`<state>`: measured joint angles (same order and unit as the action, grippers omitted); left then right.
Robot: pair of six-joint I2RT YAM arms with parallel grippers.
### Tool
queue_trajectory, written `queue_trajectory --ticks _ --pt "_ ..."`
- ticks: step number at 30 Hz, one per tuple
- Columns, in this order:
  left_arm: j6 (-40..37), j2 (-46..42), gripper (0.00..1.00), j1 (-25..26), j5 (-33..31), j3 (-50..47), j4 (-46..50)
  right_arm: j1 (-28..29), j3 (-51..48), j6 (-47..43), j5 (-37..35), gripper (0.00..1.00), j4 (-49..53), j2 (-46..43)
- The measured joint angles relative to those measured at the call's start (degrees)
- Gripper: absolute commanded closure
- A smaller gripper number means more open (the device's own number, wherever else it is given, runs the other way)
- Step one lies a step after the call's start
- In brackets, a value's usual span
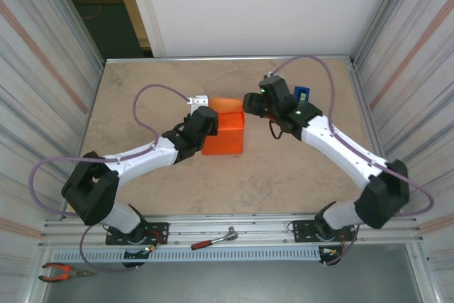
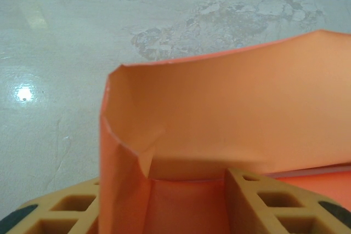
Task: Wrap the gift box in paper
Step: Fold the seventh fold of the wrapping paper on the gift box.
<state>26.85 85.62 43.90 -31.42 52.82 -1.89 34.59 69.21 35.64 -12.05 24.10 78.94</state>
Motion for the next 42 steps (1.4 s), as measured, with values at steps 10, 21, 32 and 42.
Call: queue_trajectory --ticks 10,21,32,42 --pt "0.00 0.00 0.52 0.00 0.00 0.00 -0.02 -8.24 -11.32 9.22 13.88 1.00 -9.40 0.83" --pt "0.02 0.00 0.52 0.00 0.02 0.00 -0.02 -5.68 -11.30 14.21 18.27 1.00 -18.01 6.78" --pt "0.02 0.00 0.53 0.00 0.02 0.00 -0.02 -2.78 -10.60 15.37 19.47 1.00 -20.70 9.22" --pt "0.22 0.00 0.53 -0.02 0.00 0.00 0.11 -2.03 -9.73 15.30 17.68 1.00 -20.63 9.22"
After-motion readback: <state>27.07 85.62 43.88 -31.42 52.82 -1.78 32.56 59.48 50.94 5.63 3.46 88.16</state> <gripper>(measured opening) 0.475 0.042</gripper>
